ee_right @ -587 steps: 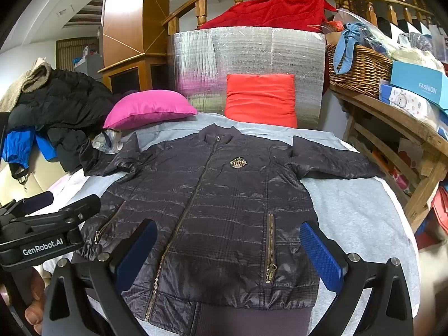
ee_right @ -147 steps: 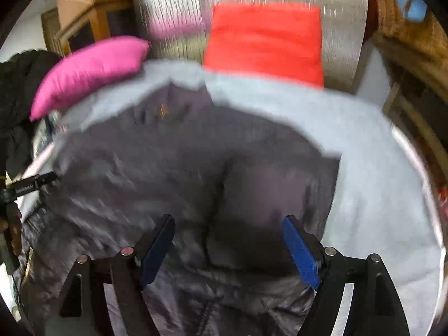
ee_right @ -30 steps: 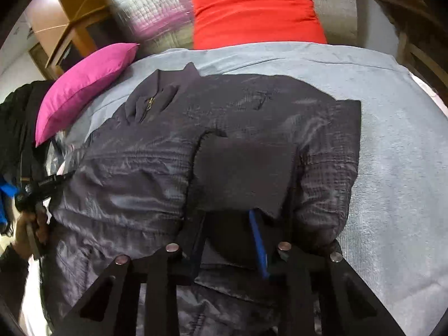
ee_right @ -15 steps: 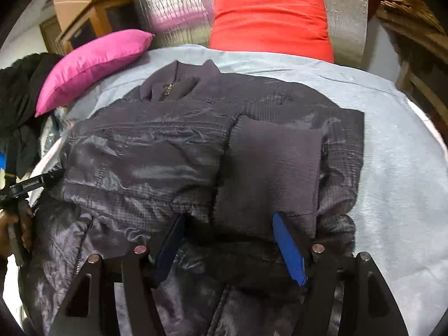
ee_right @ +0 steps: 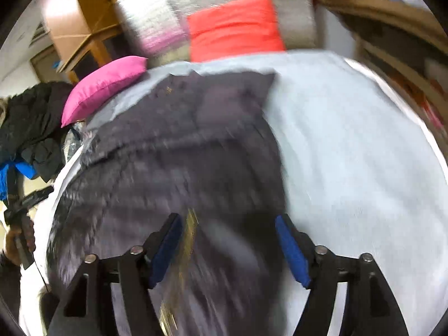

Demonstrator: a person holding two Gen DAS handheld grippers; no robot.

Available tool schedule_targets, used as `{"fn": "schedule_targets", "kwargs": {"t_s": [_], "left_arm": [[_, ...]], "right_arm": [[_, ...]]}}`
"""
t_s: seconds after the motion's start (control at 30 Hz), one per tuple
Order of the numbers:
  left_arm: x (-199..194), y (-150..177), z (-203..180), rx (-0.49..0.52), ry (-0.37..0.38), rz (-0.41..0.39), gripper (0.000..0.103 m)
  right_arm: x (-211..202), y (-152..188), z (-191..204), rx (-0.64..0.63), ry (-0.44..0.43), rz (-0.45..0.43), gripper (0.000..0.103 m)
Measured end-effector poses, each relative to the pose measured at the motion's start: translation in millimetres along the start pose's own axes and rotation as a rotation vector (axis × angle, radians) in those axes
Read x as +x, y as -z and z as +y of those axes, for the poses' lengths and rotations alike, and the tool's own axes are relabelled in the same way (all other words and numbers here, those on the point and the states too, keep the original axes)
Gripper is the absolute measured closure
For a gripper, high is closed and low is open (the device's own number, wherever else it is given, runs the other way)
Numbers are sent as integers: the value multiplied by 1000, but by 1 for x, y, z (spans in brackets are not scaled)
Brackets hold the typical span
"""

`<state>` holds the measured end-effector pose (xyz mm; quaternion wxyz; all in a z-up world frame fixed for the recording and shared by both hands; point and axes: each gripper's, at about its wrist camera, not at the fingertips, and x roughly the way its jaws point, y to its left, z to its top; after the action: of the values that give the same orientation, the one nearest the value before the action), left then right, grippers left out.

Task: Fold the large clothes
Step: 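Lay the lifted hem over the collar and open both tools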

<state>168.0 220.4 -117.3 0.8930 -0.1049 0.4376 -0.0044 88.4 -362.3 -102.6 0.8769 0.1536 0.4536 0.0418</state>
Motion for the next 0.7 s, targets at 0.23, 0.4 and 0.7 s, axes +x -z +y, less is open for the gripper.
{"fn": "schedule_targets", "kwargs": {"t_s": [0.23, 0.4, 0.7], "left_arm": [[-16, 64, 21, -122, 48, 59, 15], [-17, 90, 13, -131, 71, 87, 15], [-23, 110, 1, -123, 96, 95, 15]], "right_arm": [[-30, 73, -23, 155, -81, 39, 24], [-31, 97, -15, 178, -115, 54, 24], [-38, 116, -7, 188, -159, 48, 23]]}}
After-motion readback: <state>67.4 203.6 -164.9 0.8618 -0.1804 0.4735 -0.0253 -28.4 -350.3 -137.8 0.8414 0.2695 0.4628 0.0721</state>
